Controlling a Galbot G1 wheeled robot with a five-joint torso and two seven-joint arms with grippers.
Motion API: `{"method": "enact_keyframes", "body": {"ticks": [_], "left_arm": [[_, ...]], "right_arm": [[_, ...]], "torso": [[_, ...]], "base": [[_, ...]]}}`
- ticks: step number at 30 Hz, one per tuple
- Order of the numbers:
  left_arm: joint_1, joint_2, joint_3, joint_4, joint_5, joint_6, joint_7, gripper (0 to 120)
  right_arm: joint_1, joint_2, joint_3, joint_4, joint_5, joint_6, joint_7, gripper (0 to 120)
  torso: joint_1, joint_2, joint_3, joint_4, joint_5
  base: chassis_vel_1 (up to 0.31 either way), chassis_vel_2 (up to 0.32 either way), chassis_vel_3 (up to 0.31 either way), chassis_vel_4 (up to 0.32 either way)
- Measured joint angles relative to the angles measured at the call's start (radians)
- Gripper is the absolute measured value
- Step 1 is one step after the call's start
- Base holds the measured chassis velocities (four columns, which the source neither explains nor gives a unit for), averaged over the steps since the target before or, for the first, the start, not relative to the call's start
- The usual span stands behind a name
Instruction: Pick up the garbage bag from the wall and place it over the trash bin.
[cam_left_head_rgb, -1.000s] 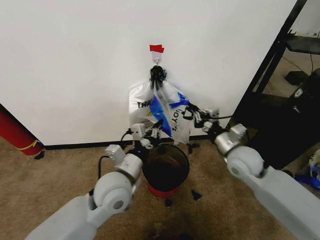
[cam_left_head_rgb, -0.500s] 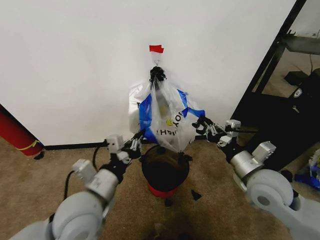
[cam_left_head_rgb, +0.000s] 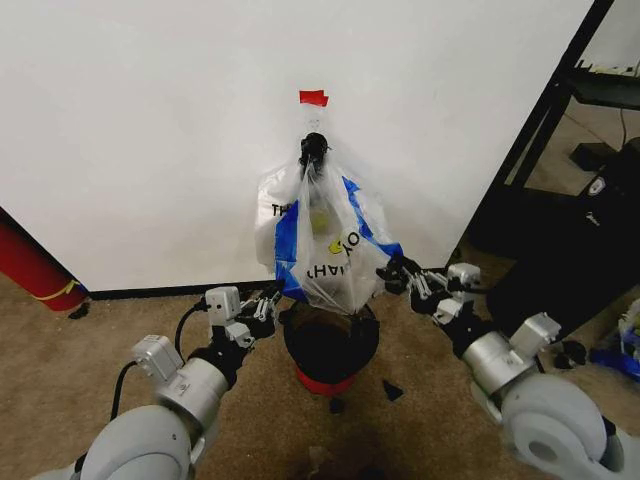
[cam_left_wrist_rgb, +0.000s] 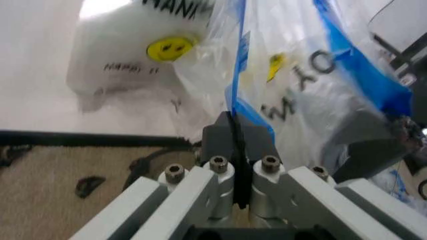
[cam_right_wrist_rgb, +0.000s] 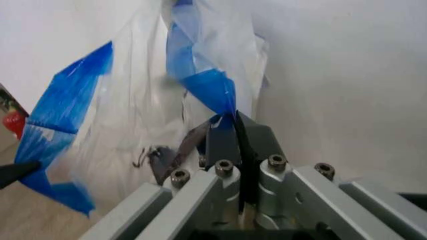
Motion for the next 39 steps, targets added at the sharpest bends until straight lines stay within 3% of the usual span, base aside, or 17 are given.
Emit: {"method": "enact_keyframes", "body": {"ticks": [12, 18, 25, 32, 39], "left_arm": [[0.084, 0.059, -0.045, 0.003, -0.004, 0.072, -0.015, 0], [0.096, 0.081, -0.049, 0.004, -0.012, 0.099, -0.040, 0], [0.048, 0.076, -0.081, 0.005, -0.005, 0.076, -0.042, 0], [0.022, 0.095, -0.191, 0.005, -0.012, 0.045, -0.022, 0], [0.019, 0.130, -0.319, 0.005, -0.148, 0.065, -0.038, 0]], "right_arm": [[-0.231, -0.028, 0.174, 0.078, 0.043, -0.051, -0.025, 0], [-0.272, -0.045, 0.228, 0.098, 0.078, -0.077, -0.031, 0], [-0.181, -0.054, 0.208, 0.099, 0.120, -0.058, 0.003, 0], [-0.028, -0.095, 0.206, 0.098, 0.242, -0.067, 0.035, 0], [-0.011, -0.122, 0.238, 0.097, 0.331, -0.095, 0.004, 0]], "torso": [[0.000, 0.000, 0.000, 0.0003, 0.0000], [0.000, 0.000, 0.000, 0.0003, 0.0000], [0.000, 0.000, 0.000, 0.0001, 0.0001], [0.000, 0.000, 0.000, 0.0003, 0.0000], [0.000, 0.000, 0.000, 0.0003, 0.0001]], "base": [[0.000, 0.000, 0.000, 0.000], [0.000, 0.000, 0.000, 0.000], [0.000, 0.000, 0.000, 0.000], [0.000, 0.000, 0.000, 0.000], [0.000, 0.000, 0.000, 0.000]]}}
